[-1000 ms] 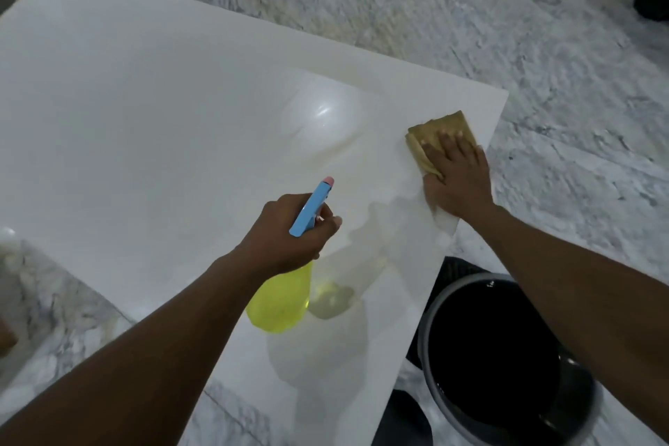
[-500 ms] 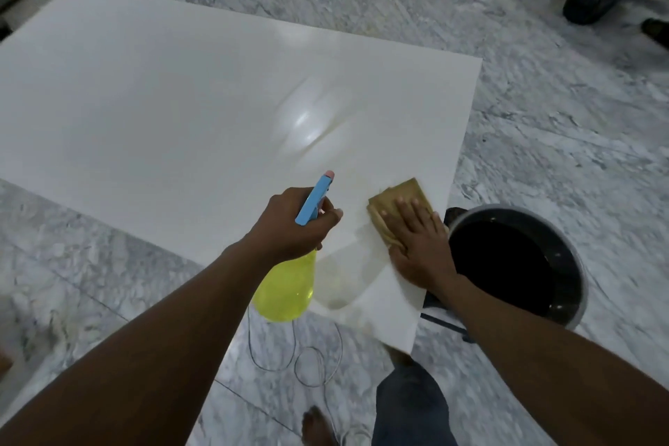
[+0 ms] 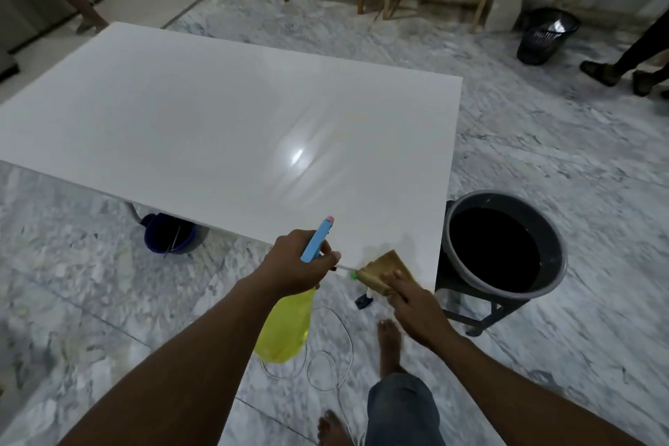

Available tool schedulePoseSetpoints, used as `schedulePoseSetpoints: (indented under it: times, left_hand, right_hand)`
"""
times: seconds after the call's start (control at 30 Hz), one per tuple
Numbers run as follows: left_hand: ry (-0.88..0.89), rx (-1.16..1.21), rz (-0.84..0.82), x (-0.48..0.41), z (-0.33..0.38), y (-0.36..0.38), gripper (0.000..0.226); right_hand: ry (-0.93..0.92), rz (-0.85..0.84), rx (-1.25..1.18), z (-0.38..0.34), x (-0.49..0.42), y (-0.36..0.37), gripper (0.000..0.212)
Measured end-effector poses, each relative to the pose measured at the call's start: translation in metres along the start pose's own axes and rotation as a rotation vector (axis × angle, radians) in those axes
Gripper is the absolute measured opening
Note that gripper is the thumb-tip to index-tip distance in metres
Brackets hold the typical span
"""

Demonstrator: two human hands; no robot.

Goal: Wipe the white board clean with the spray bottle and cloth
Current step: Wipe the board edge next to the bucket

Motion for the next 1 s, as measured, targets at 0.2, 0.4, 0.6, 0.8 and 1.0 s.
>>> schedulePoseSetpoints:
  times: [0.2,0.4,0.6,0.8,1.0]
  left_hand:
    - [0.01,-0.009,-0.02,-0.008,0.008,0.002,0.025]
    - [0.059,-0.017,0.029,-0.049,0.024,-0.004,0.029]
    - [0.1,0.015,0.13,-0.119,0.05,-0.015,0.033]
    - [0.167,0.05,0.261,-0.169,0.076,-0.008,0.043]
    - [0.187,0.05,0.271,-0.183,0.07,0.011,0.054]
  right_hand:
    - [0.758,-0.133,-1.26,-0.03,0.016,-0.021,0.048]
    - [0.73,-0.106,-1.573,-0.049,-0.042,-0.05,0.061]
    - [0.548,-0.079,-1.261,-0.067,-0.146,-0.103,0.057]
    - [0.304,0.172,-0.184,-0.078,-0.2,-0.13,0.041]
    - [0.087,-0.047,0.235,-0.053,-0.164,-0.011,0.075]
Point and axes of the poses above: each hand's wrist, its own x-axis away from the middle knuckle, its own y-axis out of the palm, z = x × y, the point moved 8 cm from there along -x, towards the middle knuckle, and after that the axes turned 10 degrees about z, right-handed, at the moved point
